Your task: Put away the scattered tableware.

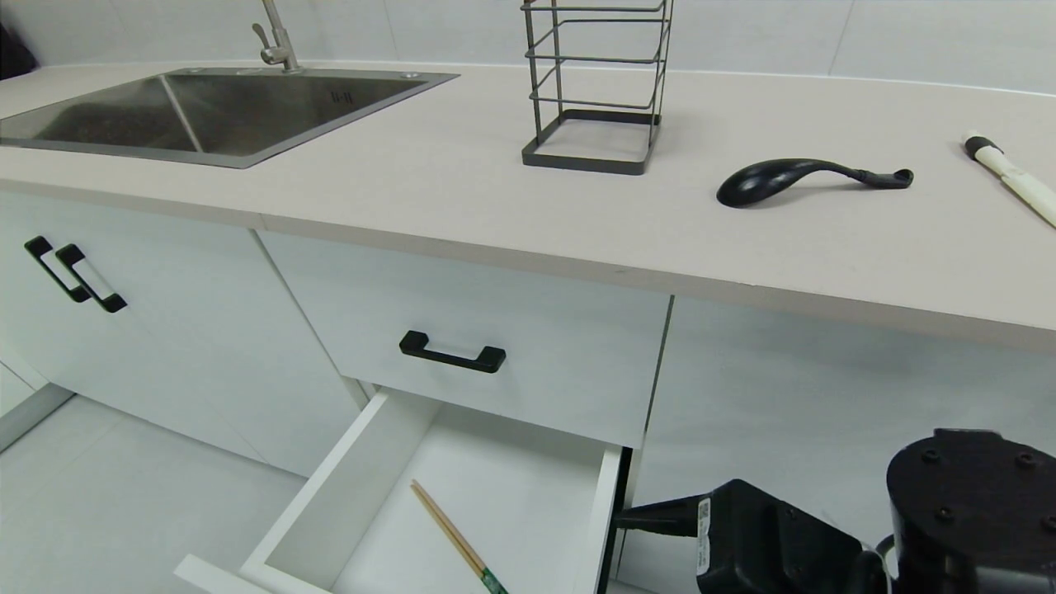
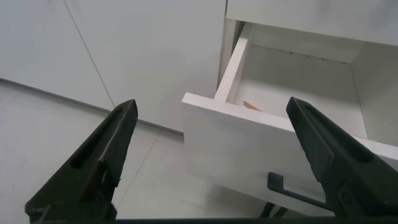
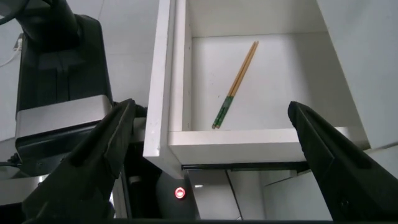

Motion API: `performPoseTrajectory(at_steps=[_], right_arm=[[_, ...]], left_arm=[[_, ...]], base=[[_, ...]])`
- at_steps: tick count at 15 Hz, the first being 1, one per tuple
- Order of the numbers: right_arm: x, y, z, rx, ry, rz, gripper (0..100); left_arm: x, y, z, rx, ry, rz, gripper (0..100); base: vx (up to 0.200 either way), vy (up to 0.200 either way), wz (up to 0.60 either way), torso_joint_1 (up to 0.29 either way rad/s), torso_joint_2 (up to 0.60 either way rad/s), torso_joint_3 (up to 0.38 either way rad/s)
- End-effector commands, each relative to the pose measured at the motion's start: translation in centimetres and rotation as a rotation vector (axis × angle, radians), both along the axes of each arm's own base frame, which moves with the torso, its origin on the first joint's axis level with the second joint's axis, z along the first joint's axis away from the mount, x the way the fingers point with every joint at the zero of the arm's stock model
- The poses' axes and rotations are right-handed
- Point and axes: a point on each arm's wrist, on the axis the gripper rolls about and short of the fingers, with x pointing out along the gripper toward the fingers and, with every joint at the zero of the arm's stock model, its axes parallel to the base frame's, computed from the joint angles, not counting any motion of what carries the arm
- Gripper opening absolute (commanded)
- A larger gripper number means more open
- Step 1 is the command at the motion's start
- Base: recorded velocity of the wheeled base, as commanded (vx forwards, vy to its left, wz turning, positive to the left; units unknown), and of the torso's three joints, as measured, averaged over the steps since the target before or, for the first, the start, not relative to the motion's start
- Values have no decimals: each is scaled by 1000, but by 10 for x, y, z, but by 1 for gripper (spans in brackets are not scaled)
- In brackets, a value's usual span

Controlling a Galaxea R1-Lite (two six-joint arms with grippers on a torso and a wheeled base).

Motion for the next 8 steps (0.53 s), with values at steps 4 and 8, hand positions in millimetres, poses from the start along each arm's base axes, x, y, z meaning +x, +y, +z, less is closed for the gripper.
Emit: performPoseTrajectory(at_steps=[4, 8], right_arm=[[1, 6, 2, -2, -7, 4, 100], [0, 9, -2, -44, -55, -56, 100]], left_arm=[[0, 0, 0, 0, -1, 1, 100], [0, 0, 0, 0, 1, 1, 100]], base=[[0, 0, 0, 0, 0, 0], [0, 0, 0, 0, 0, 0]])
